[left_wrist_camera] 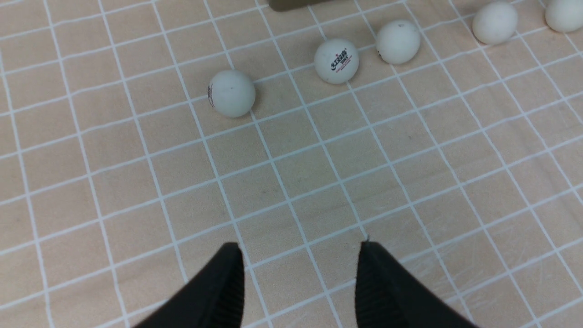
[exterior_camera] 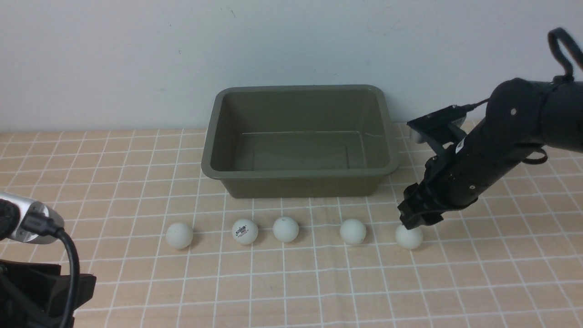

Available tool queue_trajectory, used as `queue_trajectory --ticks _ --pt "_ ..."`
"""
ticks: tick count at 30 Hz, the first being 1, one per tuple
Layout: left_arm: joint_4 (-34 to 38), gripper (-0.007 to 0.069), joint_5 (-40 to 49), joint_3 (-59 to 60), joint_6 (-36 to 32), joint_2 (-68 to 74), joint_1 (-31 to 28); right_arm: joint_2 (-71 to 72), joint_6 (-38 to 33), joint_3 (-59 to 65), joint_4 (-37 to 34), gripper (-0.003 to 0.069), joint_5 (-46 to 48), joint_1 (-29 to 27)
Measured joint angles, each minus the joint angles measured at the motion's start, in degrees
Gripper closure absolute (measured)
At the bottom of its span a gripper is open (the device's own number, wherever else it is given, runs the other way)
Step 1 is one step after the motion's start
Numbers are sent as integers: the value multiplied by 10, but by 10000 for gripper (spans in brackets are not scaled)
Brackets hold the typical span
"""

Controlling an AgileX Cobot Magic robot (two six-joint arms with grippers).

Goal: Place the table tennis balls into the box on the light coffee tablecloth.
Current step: 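Reach for and grasp a ping pong ball on the table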

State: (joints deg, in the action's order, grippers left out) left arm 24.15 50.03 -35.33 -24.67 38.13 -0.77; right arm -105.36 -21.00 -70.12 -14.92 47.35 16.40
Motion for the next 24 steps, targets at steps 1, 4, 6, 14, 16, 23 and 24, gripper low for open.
queue_trajectory --ticks 1,4,6,14,16,23,24 --pt "0 347 0 0 0 0 0 -7 0 0 0 279 -4 0" --pt "0 347 0 0 0 0 0 -20 0 0 0 279 -9 0" --pt "0 347 0 0 0 0 0 -27 0 -1 0 279 -11 0" --pt "0 347 0 0 0 0 0 -37 -3 -1 0 268 -14 0" --pt "0 347 -1 0 0 0 0 -37 -8 -1 0 258 -15 0" --pt "0 347 -11 0 0 0 0 -37 -18 -1 -11 204 -20 0" --pt "0 347 -11 0 0 0 0 -37 -18 -1 -11 204 -19 0"
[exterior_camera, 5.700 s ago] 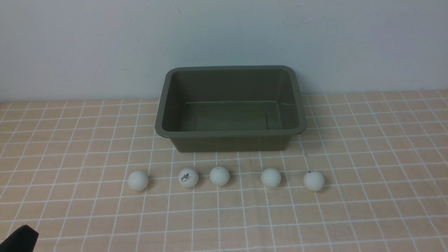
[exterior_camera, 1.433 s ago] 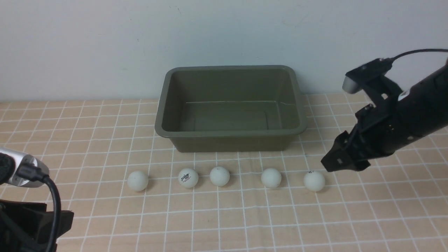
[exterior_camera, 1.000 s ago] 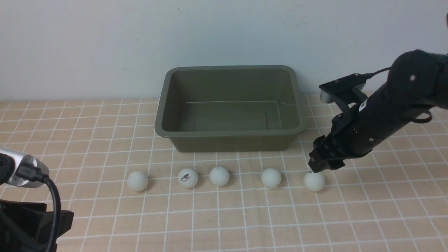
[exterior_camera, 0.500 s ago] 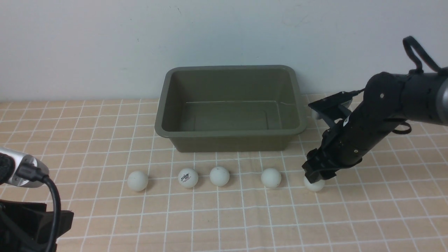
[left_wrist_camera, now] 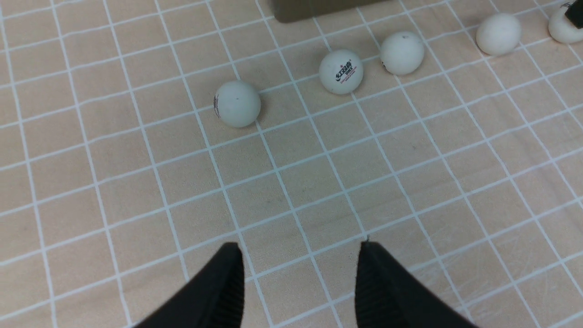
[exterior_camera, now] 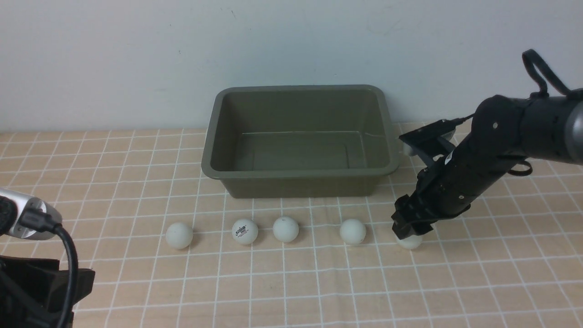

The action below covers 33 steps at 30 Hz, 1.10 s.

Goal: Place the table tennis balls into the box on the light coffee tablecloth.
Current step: 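Reach for and grasp a ping pong ball on the table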

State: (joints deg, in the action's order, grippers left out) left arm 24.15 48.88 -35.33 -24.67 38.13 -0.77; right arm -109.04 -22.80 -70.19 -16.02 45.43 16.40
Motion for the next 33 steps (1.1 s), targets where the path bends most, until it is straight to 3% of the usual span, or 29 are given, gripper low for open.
queue_trajectory --ticks 13,22,29,33 --pt "0 347 -1 0 0 0 0 -30 -6 0 3 204 0 18" --pt "0 347 -1 0 0 0 0 -36 -7 -10 41 295 3 18" --pt "0 347 -1 0 0 0 0 -1 4 -138 144 295 157 18" --pt "0 347 -1 0 0 0 0 5 11 -213 126 295 196 18"
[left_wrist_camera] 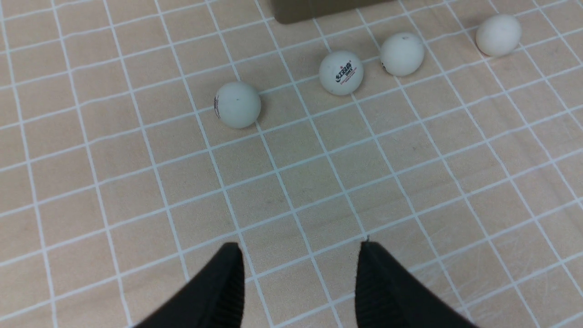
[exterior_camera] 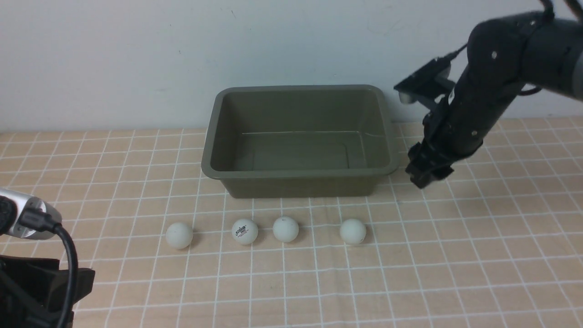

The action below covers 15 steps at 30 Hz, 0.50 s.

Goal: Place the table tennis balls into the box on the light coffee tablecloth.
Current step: 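Reach for and grasp a ping pong ball on the table, then release the ping pong ball into the bin and lift the gripper away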

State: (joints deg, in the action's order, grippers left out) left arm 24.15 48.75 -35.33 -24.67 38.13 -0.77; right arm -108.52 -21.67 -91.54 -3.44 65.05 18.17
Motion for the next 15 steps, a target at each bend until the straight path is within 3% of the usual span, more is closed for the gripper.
queue_trajectory --ticks 9,15 --pt "0 347 0 0 0 0 0 -25 -103 -102 -209 295 -70 0" --pt "0 347 0 0 0 0 0 -94 -104 -124 -220 295 -91 0"
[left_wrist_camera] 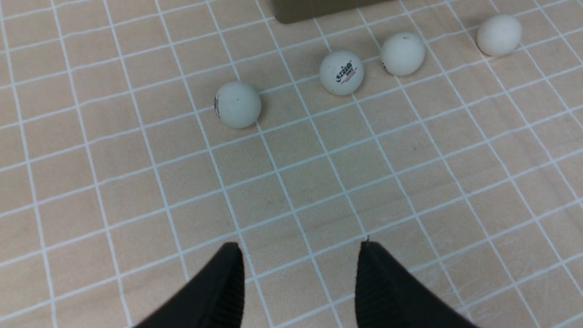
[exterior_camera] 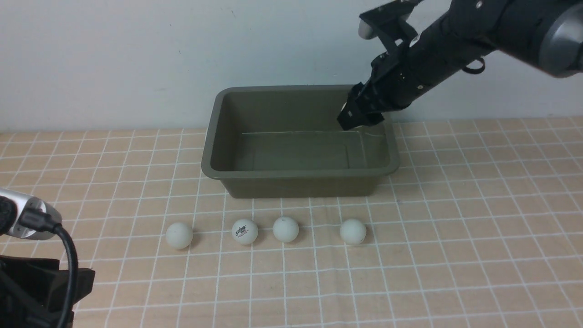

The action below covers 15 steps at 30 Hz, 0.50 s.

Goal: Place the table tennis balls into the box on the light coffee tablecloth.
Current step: 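Release the ping pong ball into the bin and lift the gripper away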

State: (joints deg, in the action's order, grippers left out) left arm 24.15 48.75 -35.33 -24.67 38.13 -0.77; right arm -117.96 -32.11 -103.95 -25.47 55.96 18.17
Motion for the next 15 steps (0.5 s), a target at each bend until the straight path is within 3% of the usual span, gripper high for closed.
queue_trajectory --ticks 3,10,15 --pt "0 347 2 0 0 0 0 -18 4 0 7 294 0 0" --pt "0 347 8 0 0 0 0 -17 7 -6 41 112 6 0" --pt "0 347 14 0 1 0 0 11 7 -45 53 118 57 0"
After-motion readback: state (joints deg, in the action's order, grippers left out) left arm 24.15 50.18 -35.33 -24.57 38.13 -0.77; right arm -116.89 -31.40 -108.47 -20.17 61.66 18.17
